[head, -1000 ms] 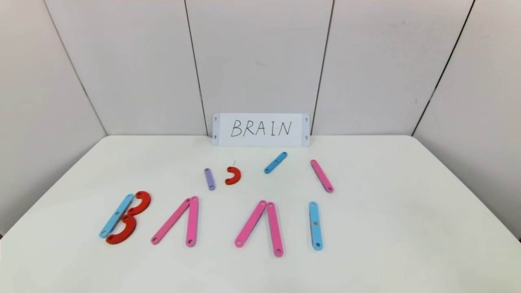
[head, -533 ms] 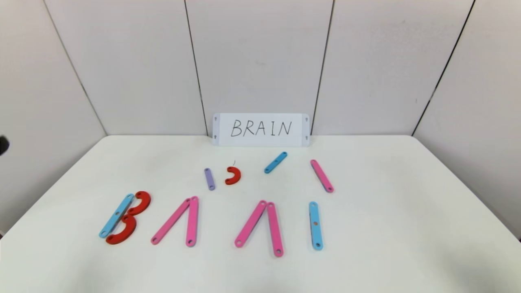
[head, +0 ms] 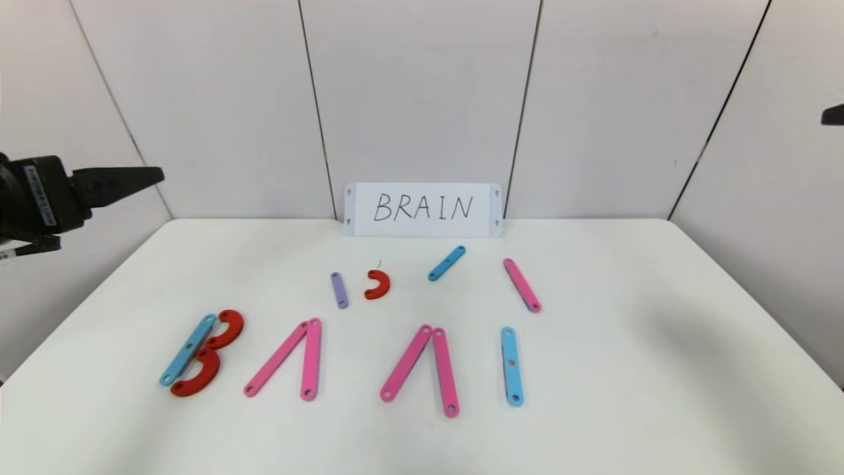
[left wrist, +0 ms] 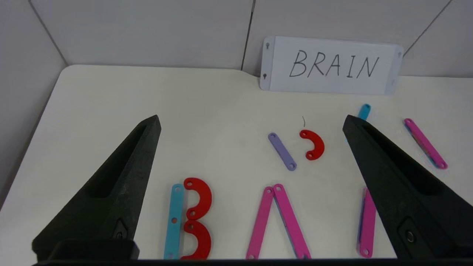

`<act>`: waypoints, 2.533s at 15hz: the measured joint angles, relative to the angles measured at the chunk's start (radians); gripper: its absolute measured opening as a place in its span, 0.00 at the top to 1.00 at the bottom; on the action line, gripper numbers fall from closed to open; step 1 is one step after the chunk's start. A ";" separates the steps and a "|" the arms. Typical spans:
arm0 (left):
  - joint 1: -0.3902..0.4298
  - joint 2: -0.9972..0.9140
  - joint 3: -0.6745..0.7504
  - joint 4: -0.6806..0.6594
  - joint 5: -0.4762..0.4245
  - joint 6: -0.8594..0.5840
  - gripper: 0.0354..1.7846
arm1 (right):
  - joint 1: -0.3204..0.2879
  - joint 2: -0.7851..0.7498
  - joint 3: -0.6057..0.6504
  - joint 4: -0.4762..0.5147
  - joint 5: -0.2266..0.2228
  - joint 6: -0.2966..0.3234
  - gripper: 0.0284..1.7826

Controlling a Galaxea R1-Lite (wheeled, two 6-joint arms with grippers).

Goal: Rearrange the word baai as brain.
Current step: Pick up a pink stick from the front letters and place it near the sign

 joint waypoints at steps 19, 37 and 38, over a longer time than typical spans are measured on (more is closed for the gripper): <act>-0.089 0.325 -0.005 0.209 -0.035 0.112 0.03 | 0.042 0.415 -0.063 0.323 0.178 0.105 0.02; -0.148 0.399 0.047 0.294 -0.018 0.219 0.03 | -0.011 0.405 -0.014 0.384 0.138 -0.085 0.02; -0.141 0.407 0.048 0.293 -0.016 0.226 0.03 | -0.011 0.404 -0.014 0.384 0.138 -0.085 0.02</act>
